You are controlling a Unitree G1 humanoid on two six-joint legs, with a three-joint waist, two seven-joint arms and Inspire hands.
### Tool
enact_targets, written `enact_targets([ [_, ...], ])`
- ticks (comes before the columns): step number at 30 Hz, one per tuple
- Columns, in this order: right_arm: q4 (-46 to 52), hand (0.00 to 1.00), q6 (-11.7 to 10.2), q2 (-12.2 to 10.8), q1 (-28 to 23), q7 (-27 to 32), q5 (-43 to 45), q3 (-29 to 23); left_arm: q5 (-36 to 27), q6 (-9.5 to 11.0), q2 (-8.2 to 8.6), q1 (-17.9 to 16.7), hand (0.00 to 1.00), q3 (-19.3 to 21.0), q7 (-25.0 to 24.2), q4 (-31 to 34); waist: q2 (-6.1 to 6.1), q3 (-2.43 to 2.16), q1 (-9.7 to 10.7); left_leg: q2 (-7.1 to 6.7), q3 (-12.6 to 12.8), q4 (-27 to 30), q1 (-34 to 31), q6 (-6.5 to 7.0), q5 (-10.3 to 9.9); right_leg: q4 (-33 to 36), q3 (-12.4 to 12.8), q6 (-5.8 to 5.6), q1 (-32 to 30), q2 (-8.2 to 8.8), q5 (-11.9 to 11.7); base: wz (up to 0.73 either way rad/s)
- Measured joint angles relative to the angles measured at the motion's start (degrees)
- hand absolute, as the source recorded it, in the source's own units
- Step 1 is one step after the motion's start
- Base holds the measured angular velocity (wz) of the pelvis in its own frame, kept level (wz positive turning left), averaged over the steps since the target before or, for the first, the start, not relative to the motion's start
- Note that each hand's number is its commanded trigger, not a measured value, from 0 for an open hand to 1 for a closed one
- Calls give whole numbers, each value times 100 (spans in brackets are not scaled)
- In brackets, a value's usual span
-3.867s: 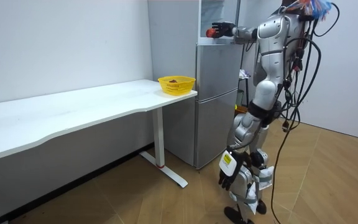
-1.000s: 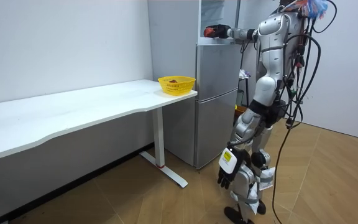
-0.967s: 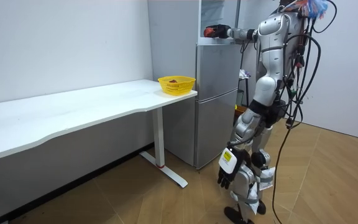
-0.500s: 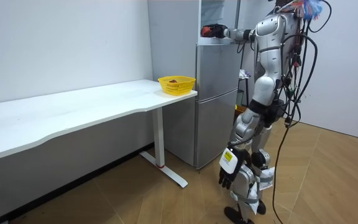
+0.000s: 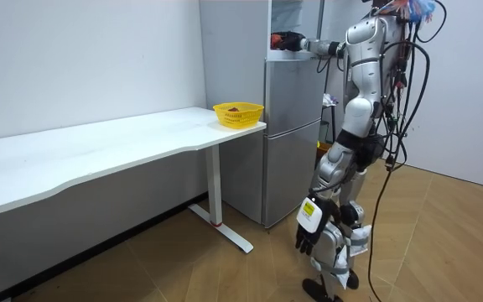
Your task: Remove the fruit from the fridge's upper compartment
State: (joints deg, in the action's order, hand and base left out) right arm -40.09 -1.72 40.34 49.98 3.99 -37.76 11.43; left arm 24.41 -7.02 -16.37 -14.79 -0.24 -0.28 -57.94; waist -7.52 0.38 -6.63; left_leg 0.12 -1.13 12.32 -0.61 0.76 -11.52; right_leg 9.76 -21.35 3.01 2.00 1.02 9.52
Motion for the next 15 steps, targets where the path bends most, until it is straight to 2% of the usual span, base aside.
enact_targets([
  [4, 674, 100, 6, -37, -60, 88, -111, -3, -5, 12, 15, 3, 0, 2, 139, -3, 54, -30, 43, 4, -6, 24, 35, -3, 6, 3, 13, 0, 17, -4, 0, 1],
  [9, 1625, 100, 1, -55, -388, 256, 78, -227, -2, 80, 17, 42, 0, 7, 192, -1, 96, -17, 113, 6, 15, 27, 188, -2, 5, -14, 67, -1, 207, -5, 0, 10],
  [13, 2565, 100, -7, -367, -868, 361, 630, -599, 3, 82, 46, 52, 0, 7, 214, 5, 159, -26, 212, 8, 38, 30, 226, -1, 3, -11, 82, -2, 244, -2, 0, -1],
  [15, 2867, 100, -5, -405, -1059, 436, 782, -621, -10, 83, 99, 56, 0, 3, 262, 5, 206, -26, 244, 8, 60, 29, 231, 0, 1, -8, 96, -4, 243, 2, 1, -6],
])
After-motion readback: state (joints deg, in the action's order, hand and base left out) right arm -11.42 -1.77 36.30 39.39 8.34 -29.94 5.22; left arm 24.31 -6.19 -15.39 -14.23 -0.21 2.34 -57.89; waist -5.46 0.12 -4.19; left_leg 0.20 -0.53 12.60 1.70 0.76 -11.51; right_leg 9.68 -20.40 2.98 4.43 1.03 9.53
